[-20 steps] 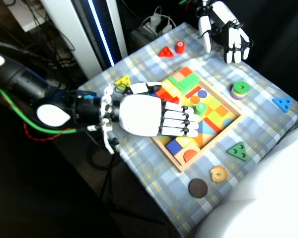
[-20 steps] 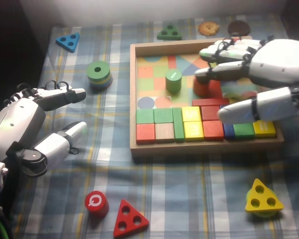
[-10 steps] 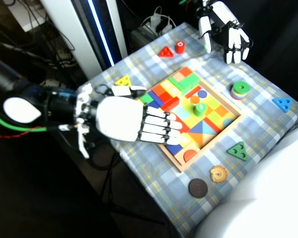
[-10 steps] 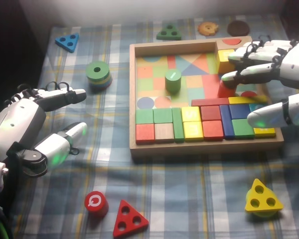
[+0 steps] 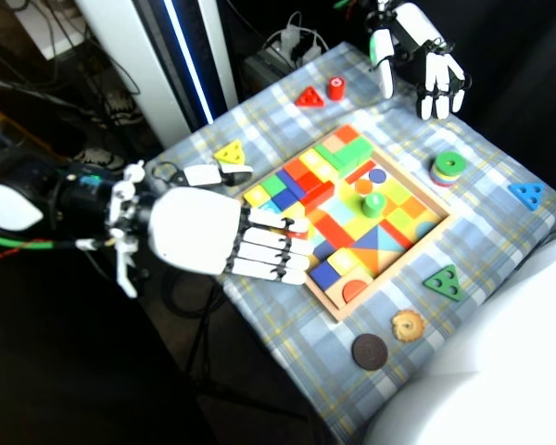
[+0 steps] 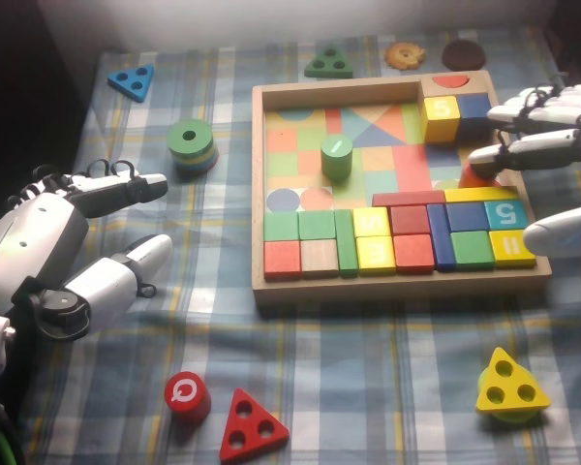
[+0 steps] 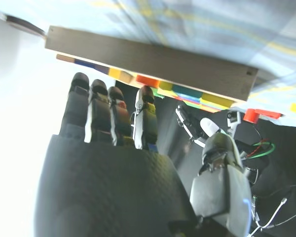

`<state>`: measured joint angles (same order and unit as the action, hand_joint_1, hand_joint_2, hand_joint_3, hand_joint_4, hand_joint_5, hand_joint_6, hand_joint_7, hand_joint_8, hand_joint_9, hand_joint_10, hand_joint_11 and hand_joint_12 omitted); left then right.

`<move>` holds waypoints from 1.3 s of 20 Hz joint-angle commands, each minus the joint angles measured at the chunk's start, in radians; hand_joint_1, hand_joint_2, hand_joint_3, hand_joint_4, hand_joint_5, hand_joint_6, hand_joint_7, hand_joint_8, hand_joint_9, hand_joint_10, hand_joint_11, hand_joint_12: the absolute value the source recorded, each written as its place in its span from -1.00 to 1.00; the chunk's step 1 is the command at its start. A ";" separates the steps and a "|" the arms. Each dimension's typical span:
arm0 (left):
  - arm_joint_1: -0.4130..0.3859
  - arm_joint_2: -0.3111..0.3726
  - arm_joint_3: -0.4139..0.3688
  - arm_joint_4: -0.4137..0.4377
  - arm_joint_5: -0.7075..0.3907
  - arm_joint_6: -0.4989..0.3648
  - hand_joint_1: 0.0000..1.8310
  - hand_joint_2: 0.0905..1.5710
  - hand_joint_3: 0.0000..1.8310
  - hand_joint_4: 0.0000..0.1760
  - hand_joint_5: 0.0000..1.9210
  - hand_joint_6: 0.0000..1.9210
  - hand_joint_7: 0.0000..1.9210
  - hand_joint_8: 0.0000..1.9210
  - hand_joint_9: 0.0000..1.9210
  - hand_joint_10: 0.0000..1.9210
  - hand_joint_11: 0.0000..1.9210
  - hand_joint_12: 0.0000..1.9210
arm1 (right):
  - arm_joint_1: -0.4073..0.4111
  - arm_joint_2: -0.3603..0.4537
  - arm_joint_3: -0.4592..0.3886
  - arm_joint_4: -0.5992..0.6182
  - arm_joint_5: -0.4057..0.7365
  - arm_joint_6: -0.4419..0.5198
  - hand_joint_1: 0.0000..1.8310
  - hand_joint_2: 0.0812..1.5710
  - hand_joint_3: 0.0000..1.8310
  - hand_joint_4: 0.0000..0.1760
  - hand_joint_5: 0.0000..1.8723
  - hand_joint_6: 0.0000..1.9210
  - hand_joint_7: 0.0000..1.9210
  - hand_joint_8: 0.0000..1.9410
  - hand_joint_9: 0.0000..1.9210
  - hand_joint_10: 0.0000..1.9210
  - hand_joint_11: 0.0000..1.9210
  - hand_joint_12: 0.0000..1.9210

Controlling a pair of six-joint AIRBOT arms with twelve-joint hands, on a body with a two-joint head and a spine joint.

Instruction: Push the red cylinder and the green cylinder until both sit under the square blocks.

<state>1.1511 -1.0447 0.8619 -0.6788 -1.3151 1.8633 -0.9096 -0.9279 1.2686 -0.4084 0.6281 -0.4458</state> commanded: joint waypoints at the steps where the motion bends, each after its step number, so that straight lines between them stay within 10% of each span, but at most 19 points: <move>1: -0.007 -0.002 0.001 0.043 -0.107 -0.006 -0.33 0.69 -1.00 -0.61 -0.35 -1.00 -0.51 -1.00 -0.52 -1.00 -0.99 -0.23 | 0.003 0.005 -0.004 0.024 0.055 -0.009 -1.00 0.22 -1.00 0.92 -0.73 -1.00 -1.00 -1.00 -1.00 -1.00 -1.00 -1.00; 19: -0.005 -0.003 0.003 0.036 -0.096 -0.006 -0.24 0.66 -1.00 -0.41 -0.37 -1.00 -0.49 -1.00 -0.51 -1.00 -0.99 -0.21 | 0.015 0.127 -0.103 0.178 0.242 -0.103 -1.00 0.31 -0.97 0.96 -0.70 -1.00 -1.00 -1.00 -1.00 -1.00 -1.00 -1.00; 22: -0.005 -0.004 0.003 0.036 -0.096 -0.006 -0.25 0.66 -1.00 -0.49 -0.37 -1.00 -0.50 -1.00 -0.52 -1.00 -0.99 -0.19 | 0.054 0.108 -0.102 0.168 0.281 -0.104 -1.00 0.38 -0.99 -0.04 -0.71 -1.00 -0.99 -1.00 -1.00 -1.00 -1.00 -1.00; 25: -0.005 -0.005 0.003 0.036 -0.097 -0.006 -0.26 0.66 -1.00 -0.33 -0.38 -1.00 -0.51 -1.00 -0.53 -1.00 -1.00 -0.21 | 0.092 -0.020 -0.034 0.117 0.275 -0.085 -1.00 0.36 -1.00 -0.28 -0.66 -0.98 -0.95 -0.99 -1.00 -1.00 -1.00 -1.00; 26: -0.005 -0.005 0.003 0.036 -0.096 -0.006 -0.25 0.66 -1.00 -0.32 -0.37 -1.00 -0.49 -1.00 -0.52 -1.00 -1.00 -0.18 | 0.104 -0.074 0.002 0.097 0.269 -0.063 -1.00 0.31 -1.00 0.25 -0.70 -1.00 -0.95 -0.99 -1.00 -1.00 -1.00 -1.00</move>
<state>1.1511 -1.0447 0.8619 -0.6849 -1.3029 1.8629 -0.8207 -1.0130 1.2697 -0.3443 0.7940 -0.5167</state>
